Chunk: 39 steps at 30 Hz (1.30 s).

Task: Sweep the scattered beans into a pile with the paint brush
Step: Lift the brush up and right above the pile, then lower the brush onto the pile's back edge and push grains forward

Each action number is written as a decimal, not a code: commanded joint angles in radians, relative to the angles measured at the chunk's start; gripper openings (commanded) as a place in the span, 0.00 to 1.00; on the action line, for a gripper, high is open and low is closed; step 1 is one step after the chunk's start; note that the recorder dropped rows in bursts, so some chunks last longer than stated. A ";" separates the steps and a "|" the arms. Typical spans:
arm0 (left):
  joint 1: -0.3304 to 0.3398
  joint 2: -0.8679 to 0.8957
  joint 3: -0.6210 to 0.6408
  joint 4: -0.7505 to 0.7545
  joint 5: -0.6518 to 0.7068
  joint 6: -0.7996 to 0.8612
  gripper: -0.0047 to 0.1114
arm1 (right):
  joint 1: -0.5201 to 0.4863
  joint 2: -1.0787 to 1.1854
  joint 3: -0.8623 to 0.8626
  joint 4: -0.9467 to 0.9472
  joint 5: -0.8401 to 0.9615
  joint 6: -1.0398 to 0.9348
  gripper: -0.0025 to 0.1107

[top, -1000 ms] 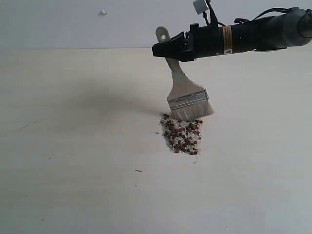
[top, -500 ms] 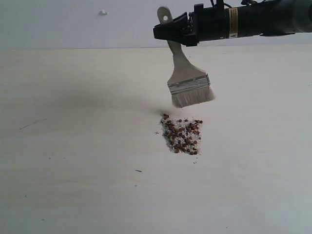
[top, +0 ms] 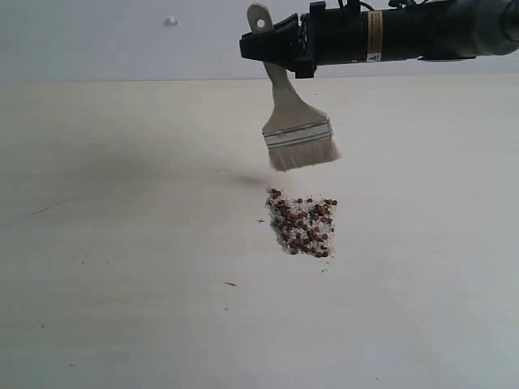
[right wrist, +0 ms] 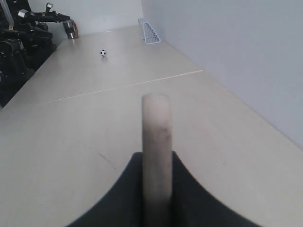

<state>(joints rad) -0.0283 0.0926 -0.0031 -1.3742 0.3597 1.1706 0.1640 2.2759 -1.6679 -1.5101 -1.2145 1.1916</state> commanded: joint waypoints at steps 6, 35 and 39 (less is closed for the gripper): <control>-0.006 0.001 0.003 0.000 0.001 0.004 0.04 | -0.002 0.007 -0.006 0.054 -0.007 -0.039 0.02; -0.006 0.001 0.003 0.000 0.001 0.004 0.04 | -0.104 -0.041 -0.015 0.014 -0.007 0.033 0.02; -0.006 0.001 0.003 0.000 0.001 0.004 0.04 | -0.117 -0.020 -0.015 0.011 -0.007 0.033 0.02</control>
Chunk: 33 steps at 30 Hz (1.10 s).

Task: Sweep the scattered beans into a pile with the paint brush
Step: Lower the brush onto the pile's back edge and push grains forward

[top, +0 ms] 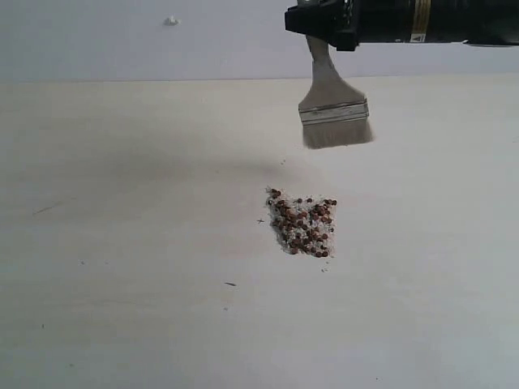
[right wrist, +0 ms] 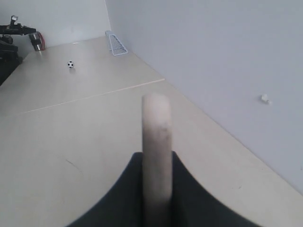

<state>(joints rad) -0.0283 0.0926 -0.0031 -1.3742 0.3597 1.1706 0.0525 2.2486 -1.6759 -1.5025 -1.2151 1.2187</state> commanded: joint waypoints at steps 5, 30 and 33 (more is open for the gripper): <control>-0.006 0.001 0.003 0.000 0.001 0.004 0.04 | 0.030 0.047 -0.007 0.041 -0.006 -0.009 0.02; -0.006 0.001 0.003 0.000 0.001 0.004 0.04 | 0.110 0.139 -0.007 -0.044 -0.006 0.096 0.02; -0.006 0.001 0.003 0.000 0.001 0.004 0.04 | 0.110 0.139 -0.007 -0.065 -0.006 0.134 0.02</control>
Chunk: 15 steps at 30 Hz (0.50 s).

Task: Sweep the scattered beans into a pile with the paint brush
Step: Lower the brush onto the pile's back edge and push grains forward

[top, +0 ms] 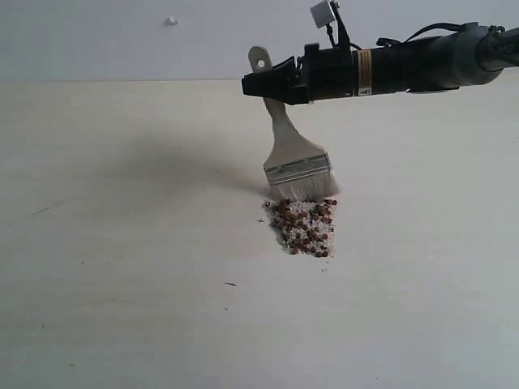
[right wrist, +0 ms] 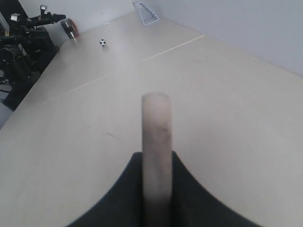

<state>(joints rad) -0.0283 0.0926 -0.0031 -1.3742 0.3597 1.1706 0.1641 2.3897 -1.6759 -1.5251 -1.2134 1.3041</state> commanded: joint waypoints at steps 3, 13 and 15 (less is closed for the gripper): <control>-0.006 0.001 0.003 0.000 0.001 0.004 0.04 | -0.001 -0.002 -0.007 -0.053 -0.008 0.051 0.02; -0.006 0.001 0.003 0.000 0.001 0.004 0.04 | -0.001 -0.062 -0.007 -0.035 -0.008 -0.010 0.02; -0.006 0.001 0.003 0.000 0.001 0.004 0.04 | -0.001 -0.081 -0.007 -0.048 -0.008 -0.010 0.02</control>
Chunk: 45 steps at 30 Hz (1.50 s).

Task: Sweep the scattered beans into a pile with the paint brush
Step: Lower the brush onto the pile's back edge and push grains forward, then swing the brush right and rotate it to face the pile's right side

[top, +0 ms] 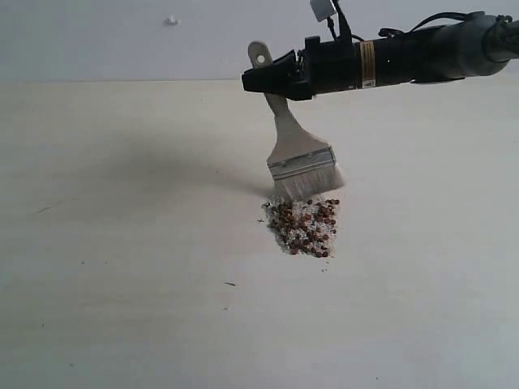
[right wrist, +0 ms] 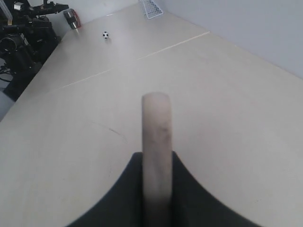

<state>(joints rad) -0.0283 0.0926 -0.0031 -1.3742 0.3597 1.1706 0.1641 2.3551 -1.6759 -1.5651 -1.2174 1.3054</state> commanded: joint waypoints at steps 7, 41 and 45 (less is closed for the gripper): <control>-0.006 0.001 0.003 0.000 0.001 0.004 0.04 | -0.001 -0.065 -0.007 -0.117 -0.004 0.034 0.02; -0.006 0.001 0.003 0.000 0.003 0.004 0.04 | -0.001 -0.564 0.623 0.162 0.069 -0.190 0.02; -0.006 0.001 0.003 0.000 0.003 0.004 0.04 | -0.001 -0.639 0.747 0.256 0.083 -0.294 0.02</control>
<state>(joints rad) -0.0283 0.0926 -0.0031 -1.3742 0.3597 1.1706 0.1641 1.7664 -0.9983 -1.3890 -1.1476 1.0910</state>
